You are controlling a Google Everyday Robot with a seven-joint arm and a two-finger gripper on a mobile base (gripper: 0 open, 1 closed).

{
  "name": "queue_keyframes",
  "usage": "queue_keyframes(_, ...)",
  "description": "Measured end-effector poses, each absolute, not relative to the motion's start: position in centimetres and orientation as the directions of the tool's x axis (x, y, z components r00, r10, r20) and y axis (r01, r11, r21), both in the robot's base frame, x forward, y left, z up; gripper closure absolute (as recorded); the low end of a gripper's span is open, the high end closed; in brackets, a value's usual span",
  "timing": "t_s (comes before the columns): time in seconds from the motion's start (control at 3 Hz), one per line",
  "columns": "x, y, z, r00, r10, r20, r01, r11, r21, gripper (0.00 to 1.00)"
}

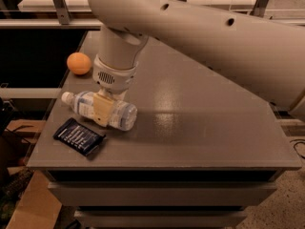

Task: Move blue plastic bottle near rxbar blueberry

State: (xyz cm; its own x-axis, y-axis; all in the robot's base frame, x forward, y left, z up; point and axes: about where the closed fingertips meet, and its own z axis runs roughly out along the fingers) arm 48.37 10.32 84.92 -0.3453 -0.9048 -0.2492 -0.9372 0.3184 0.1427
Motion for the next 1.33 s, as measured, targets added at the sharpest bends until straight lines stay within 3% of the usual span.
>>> queue_keyframes(0.33, 48.26, 10.49, 84.78, -0.339, -0.909, -0.242, -0.939, 0.309, 0.151, 0.0)
queue_keyframes(1.33, 47.75, 10.86, 85.27, -0.303, -0.92, -0.249, -0.949, 0.268, 0.167, 0.0)
